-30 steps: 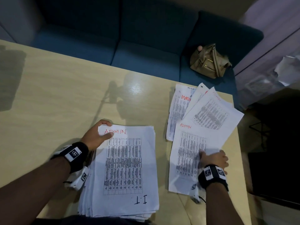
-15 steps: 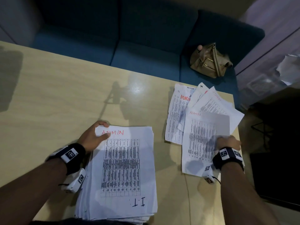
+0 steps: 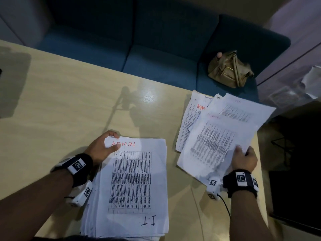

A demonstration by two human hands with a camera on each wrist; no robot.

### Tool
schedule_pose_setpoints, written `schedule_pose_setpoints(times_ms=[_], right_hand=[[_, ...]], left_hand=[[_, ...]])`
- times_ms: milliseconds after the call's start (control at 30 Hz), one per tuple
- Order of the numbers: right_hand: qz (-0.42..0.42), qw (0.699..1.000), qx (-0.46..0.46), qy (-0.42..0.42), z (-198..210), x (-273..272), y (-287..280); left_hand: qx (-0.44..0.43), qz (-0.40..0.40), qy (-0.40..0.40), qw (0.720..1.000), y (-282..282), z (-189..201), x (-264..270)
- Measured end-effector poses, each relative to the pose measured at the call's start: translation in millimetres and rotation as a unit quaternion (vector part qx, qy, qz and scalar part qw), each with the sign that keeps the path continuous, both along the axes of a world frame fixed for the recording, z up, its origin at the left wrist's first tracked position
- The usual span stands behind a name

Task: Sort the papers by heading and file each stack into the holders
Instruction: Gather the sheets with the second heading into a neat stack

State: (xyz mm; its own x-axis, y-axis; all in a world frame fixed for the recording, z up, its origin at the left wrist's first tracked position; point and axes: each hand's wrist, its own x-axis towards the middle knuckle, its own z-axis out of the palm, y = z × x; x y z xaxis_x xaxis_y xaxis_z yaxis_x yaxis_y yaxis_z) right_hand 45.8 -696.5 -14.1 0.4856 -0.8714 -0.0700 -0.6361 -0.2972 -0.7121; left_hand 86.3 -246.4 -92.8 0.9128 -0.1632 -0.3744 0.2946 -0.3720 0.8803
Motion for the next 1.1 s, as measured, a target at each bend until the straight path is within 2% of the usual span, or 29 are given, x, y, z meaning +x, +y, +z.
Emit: schedule_pose_setpoints(times_ms=[267,367,433,533,600,633,700,767,900,1000,1100], right_hand=[[0.127,0.982,-0.053,-0.129,60.8,-6.3,24.0],[0.164,0.974,-0.028,-0.155,60.7,-12.3,40.4],[0.195,0.972,0.035,-0.125,52.2,-18.5,59.6],[0.216,0.967,0.13,0.038,27.5,-30.7,94.8],[0.257,0.948,0.11,0.152,10.1,-41.6,119.7],[0.278,0.937,0.103,0.182,1.9,-47.3,129.9],[0.317,0.923,0.099,0.193,-9.6,-55.9,145.0],[0.327,0.918,0.093,0.204,-11.9,-59.9,158.7],[0.374,0.894,0.038,0.244,-9.0,-56.0,171.8],[0.357,0.916,0.017,0.181,-5.9,-34.0,175.4],[0.319,0.933,0.076,0.151,-2.5,-5.6,179.7]], left_hand=[[0.028,-0.019,-0.003,0.999,0.0,6.7,-0.8],[0.022,-0.016,-0.001,1.0,1.9,7.1,-2.6],[0.027,-0.015,0.001,1.0,0.4,9.8,-3.9],[0.041,-0.005,0.011,0.999,-3.1,17.3,-4.7],[0.005,0.015,0.036,0.999,-4.7,20.4,-6.2],[-0.031,0.03,0.047,0.998,-5.2,21.1,-6.5],[-0.083,0.062,0.078,0.992,-1.3,13.4,-6.7],[-0.08,0.061,0.091,0.991,1.4,13.1,-9.1],[0.034,0.013,0.054,0.998,-2.6,16.1,-10.4],[0.018,-0.011,0.021,1.0,-2.5,19.8,-10.3],[0.001,-0.004,0.029,1.0,-3.1,20.2,-10.9]])
